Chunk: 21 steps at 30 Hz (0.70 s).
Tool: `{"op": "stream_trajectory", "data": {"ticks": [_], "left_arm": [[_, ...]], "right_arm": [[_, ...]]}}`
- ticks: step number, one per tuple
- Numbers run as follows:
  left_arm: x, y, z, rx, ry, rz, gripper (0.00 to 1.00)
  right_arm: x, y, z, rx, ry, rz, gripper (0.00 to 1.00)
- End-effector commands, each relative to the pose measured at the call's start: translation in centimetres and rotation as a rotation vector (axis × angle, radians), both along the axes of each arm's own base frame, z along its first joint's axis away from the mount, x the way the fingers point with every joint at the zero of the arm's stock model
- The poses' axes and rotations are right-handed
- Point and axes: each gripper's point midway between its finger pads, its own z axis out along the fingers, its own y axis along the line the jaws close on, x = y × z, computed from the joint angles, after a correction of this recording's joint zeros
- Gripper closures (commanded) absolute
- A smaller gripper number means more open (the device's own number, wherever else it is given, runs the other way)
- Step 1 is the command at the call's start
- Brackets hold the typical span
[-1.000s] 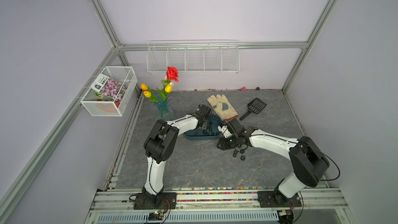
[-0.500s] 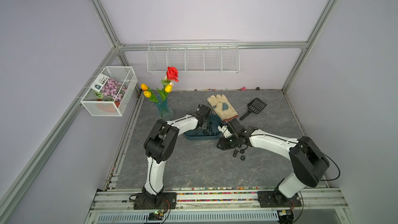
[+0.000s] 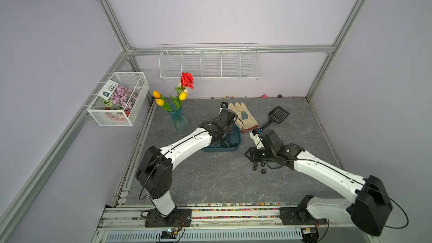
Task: Put the nuts on the desktop into the storage box
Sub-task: Pick up the nut from the center of the board.
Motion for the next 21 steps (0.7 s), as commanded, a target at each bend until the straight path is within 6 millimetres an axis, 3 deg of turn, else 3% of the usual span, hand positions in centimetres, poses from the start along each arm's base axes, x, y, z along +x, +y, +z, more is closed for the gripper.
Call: {"op": "stream_trajectory", "data": {"ticks": [1, 8, 13, 17, 21], "left_arm": [[-2.0, -2.4, -0.7, -0.043, 0.047, -0.073, 0.42], [-5.9, -8.7, -1.7, -0.119, 0.149, -0.28, 0.4], [-7.9, -12.9, -4.8, -0.064, 0.229, -0.364, 0.38], [-8.8, -14.9, -7.5, 0.015, 0.269, -0.381, 0.38], [-9.2, -15.7, -9.4, 0.048, 0.305, -0.38, 0.38]], "right_arm": [[-1.4, -4.2, -1.4, -0.079, 0.027, -0.156, 0.63], [-3.7, -8.6, -1.3, -0.044, -0.024, -0.306, 0.63], [-4.8, -10.6, -1.8, -0.03, -0.013, -0.368, 0.63], [-5.1, -11.0, -2.4, -0.015, 0.002, -0.384, 0.63], [-5.1, -11.1, -2.6, -0.013, 0.008, -0.387, 0.63]]}}
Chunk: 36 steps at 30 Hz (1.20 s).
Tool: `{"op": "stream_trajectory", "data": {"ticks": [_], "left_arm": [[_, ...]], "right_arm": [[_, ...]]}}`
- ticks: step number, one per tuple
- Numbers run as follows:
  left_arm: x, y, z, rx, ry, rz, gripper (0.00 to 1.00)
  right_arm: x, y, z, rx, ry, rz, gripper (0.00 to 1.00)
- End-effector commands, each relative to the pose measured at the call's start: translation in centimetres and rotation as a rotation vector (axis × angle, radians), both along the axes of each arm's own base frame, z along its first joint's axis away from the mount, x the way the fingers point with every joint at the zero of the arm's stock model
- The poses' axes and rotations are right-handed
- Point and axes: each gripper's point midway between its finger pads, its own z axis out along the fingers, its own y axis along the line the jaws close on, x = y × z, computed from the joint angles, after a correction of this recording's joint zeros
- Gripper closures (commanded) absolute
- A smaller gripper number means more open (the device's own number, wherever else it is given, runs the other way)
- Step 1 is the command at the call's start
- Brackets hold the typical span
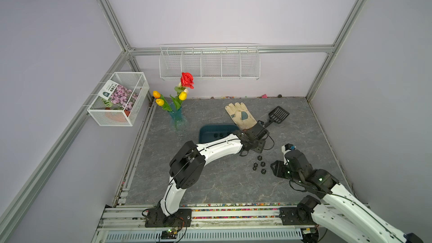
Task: Put the nuts on the desktop into the storage box
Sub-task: Pick up the nut from the center of the board.
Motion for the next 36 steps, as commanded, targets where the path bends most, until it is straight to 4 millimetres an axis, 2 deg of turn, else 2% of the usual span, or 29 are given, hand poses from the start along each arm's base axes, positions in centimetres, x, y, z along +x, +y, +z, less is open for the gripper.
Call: {"op": "stream_trajectory", "data": {"ticks": [1, 8, 22, 27, 36], "left_arm": [[-0.2, 0.2, -0.7, 0.036, 0.037, 0.014, 0.38], [-0.7, -0.2, -3.7, 0.083, 0.094, 0.008, 0.38], [-1.2, -1.5, -6.3, 0.094, 0.13, -0.005, 0.4], [-0.6, -1.5, -6.9, 0.107, 0.116, 0.022, 0.44], [-0.1, -1.3, -8.0, 0.148, 0.098, 0.056, 0.59]], "right_arm": [[-0.3, -0.4, -0.6, 0.0, 0.021, -0.02, 0.63], [-0.2, -0.2, -1.2, 0.008, 0.032, -0.019, 0.63], [0.2, 0.2, -1.8, 0.016, 0.043, -0.011, 0.63], [0.3, 0.3, -1.9, 0.019, 0.045, -0.008, 0.63], [0.4, 0.5, -2.0, 0.025, 0.044, -0.002, 0.64]]}}
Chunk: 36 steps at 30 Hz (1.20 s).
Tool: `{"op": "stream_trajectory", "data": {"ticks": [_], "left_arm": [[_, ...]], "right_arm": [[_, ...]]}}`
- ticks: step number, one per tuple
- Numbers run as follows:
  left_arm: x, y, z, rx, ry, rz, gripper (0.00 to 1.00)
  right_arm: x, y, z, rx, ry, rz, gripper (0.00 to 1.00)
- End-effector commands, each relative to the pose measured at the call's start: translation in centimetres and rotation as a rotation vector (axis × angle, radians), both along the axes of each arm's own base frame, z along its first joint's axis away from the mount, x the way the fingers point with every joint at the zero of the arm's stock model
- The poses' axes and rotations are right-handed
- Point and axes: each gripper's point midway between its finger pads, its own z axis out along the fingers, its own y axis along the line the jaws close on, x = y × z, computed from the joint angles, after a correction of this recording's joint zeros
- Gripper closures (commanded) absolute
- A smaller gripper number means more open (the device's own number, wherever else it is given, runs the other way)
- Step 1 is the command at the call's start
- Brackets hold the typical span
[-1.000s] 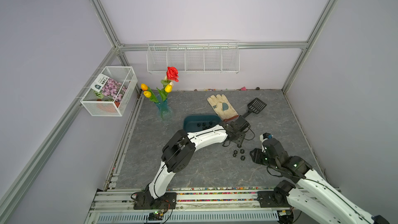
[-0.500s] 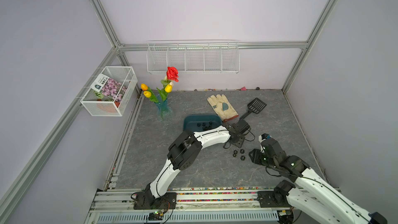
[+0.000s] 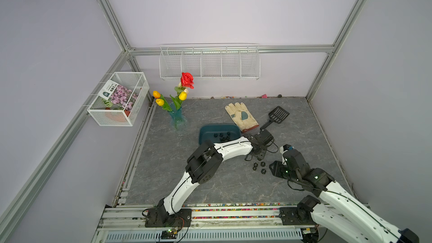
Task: Put the nuts on the desktop into the storage box
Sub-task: Pick up the nut from the center of the board.
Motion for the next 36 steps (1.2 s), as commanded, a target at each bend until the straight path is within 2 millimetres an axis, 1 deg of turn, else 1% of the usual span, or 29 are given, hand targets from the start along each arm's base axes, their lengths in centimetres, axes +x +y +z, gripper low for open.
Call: {"op": "stream_trajectory", "data": {"ticks": [1, 8, 15, 18, 20, 22, 24, 30, 35, 36], "left_arm": [[0.0, 0.1, -1.1, 0.037, -0.002, 0.019, 0.61], [0.1, 0.5, -1.7, 0.069, -0.007, 0.027, 0.72], [0.1, 0.4, -2.0, 0.073, -0.007, 0.026, 0.82], [0.2, 0.5, -1.7, 0.07, -0.014, 0.029, 0.84], [0.4, 0.6, -1.1, 0.069, -0.029, 0.035, 0.85], [0.6, 0.8, 0.0, 0.069, -0.05, 0.038, 0.85], [0.9, 1.0, 1.5, 0.062, -0.08, 0.042, 0.85], [1.6, 2.0, 7.1, 0.031, -0.174, 0.053, 0.84], [1.9, 3.0, 11.6, -0.011, -0.243, 0.071, 0.85], [1.9, 3.3, 12.2, -0.015, -0.255, 0.076, 0.84]], "right_arm": [[0.0, 0.0, -0.6, 0.002, 0.007, -0.001, 0.64], [0.0, 0.0, -0.5, 0.003, 0.005, 0.001, 0.64], [0.1, 0.2, -0.6, 0.005, 0.008, 0.006, 0.64], [0.2, 0.3, -0.6, 0.003, 0.009, 0.01, 0.64], [0.2, 0.3, -0.6, 0.003, 0.012, 0.014, 0.64], [0.3, 0.5, -0.5, 0.006, 0.008, 0.018, 0.64], [0.4, 0.5, -0.4, 0.003, 0.009, 0.024, 0.64], [0.8, 0.6, -0.1, -0.03, 0.009, 0.042, 0.64], [1.4, 1.3, 0.6, -0.031, 0.009, 0.076, 0.64], [1.5, 1.6, 0.8, -0.031, 0.01, 0.091, 0.64]]}}
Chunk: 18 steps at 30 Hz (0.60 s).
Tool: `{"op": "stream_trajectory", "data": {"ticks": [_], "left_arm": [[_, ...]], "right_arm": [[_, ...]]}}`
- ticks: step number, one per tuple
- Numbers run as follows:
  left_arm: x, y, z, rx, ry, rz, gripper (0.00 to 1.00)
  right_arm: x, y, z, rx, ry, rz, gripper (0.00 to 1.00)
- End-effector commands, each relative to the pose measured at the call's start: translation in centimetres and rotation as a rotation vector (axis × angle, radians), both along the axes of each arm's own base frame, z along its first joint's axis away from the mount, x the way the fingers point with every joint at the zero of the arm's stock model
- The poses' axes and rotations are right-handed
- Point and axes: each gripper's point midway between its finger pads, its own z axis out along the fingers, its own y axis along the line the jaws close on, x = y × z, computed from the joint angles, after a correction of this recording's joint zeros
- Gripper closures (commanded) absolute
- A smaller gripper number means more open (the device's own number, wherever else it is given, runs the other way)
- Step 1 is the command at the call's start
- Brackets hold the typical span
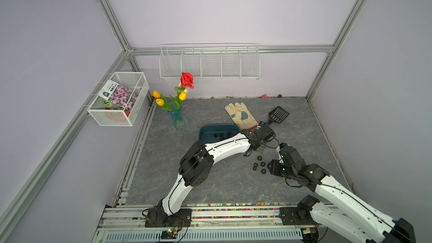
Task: Put the nuts on the desktop into the storage box
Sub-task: Pick up the nut from the center of the board.
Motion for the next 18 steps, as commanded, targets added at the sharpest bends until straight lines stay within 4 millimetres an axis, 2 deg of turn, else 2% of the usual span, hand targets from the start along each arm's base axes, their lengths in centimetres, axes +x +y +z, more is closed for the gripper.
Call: {"op": "stream_trajectory", "data": {"ticks": [1, 4, 7, 13, 18], "left_arm": [[0.3, 1.5, 3.7, -0.004, -0.079, 0.017, 0.84], [0.6, 3.0, 5.8, -0.004, -0.134, 0.063, 0.84], [1.2, 4.9, 6.7, 0.033, -0.185, 0.107, 0.83], [2.6, 8.5, 5.3, 0.071, -0.173, 0.184, 0.83], [4.5, 12.0, 4.1, 0.074, -0.153, 0.257, 0.84]], "right_arm": [[0.8, 0.9, 1.3, 0.01, -0.028, 0.054, 0.64], [1.3, 2.0, 1.8, 0.029, -0.028, 0.094, 0.64], [1.8, 2.9, 2.1, 0.041, -0.024, 0.125, 0.64], [2.9, 5.3, 2.6, 0.035, -0.018, 0.201, 0.64], [3.8, 8.3, 2.5, 0.035, -0.001, 0.285, 0.64]]}}
